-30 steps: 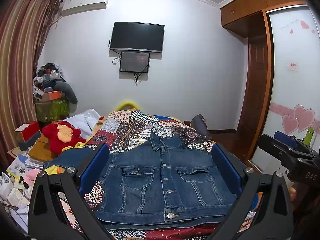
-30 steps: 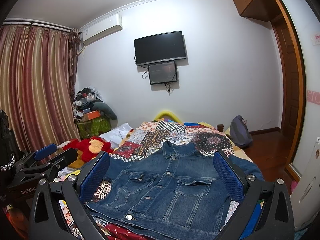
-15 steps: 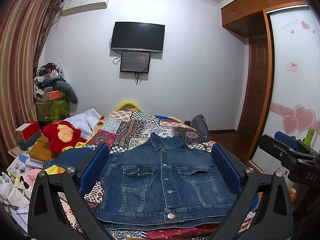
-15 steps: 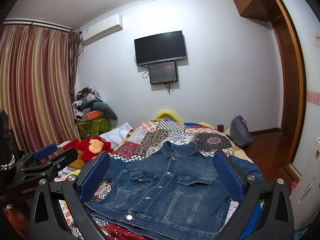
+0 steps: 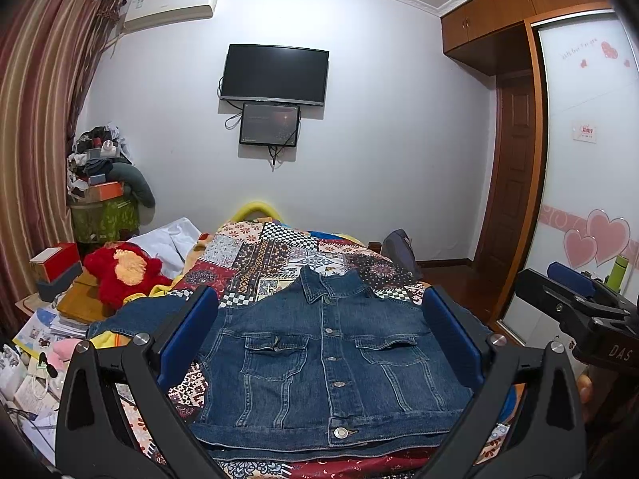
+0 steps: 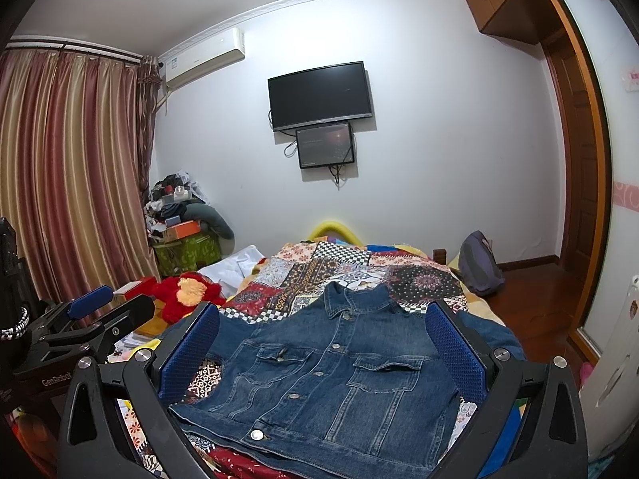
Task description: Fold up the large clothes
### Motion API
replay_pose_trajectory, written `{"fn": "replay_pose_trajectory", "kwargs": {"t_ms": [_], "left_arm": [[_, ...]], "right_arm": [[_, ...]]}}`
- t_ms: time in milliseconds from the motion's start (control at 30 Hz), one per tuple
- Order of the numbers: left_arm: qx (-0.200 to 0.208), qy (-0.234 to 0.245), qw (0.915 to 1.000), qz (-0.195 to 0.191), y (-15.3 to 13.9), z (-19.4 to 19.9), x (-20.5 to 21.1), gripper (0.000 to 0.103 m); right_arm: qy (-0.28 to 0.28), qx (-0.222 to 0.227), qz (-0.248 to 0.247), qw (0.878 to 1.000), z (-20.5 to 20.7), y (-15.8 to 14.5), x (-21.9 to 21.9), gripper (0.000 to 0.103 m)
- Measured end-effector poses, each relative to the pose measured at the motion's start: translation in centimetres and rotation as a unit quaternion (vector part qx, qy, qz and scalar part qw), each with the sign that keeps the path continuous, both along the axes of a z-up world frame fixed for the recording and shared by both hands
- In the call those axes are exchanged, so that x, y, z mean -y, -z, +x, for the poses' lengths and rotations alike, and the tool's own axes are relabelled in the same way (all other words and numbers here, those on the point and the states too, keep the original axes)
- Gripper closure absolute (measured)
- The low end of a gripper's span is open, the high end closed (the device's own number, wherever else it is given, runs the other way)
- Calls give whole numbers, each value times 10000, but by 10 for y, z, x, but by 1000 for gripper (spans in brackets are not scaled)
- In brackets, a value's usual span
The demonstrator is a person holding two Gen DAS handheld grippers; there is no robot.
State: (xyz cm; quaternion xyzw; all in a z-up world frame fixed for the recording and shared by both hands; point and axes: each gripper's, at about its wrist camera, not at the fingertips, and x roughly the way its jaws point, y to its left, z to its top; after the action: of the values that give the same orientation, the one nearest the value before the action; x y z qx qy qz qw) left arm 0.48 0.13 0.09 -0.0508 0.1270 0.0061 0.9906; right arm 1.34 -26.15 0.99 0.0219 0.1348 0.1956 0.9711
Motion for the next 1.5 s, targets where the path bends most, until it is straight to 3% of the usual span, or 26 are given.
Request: {"fn": "replay_pose_trajectory", "kwargs": {"t_ms": [467, 733, 933, 1033, 1167, 1300, 1500], "left_arm": [[-103, -105, 9999, -74, 3, 22, -13, 0], [-366, -338, 9987, -95, 18, 69, -44, 0], [-686, -771, 9946, 46, 35, 119, -78, 0], [-871, -1141, 9896, -34, 47, 143, -107, 0], [-1307, -1696, 9768, -86, 72, 178, -151, 0], [-1750, -1939, 9641, -482, 105, 202, -202, 0], [-2599, -2261, 9362, -705, 164, 220, -260, 0]], "right_arm": [[-57, -240, -124, 9996, 26, 12, -7, 0], [-133, -554, -275, 9980, 78, 28, -32, 0], [-291, -884, -306, 9952, 136, 45, -60, 0], [-479, -1177, -233, 9916, 172, 55, -79, 0], [-573, -1380, -207, 9886, 212, 66, -97, 0], [-551, -1533, -332, 9861, 253, 81, -115, 0], [-589, -1741, -854, 9792, 304, 111, -144, 0]]}}
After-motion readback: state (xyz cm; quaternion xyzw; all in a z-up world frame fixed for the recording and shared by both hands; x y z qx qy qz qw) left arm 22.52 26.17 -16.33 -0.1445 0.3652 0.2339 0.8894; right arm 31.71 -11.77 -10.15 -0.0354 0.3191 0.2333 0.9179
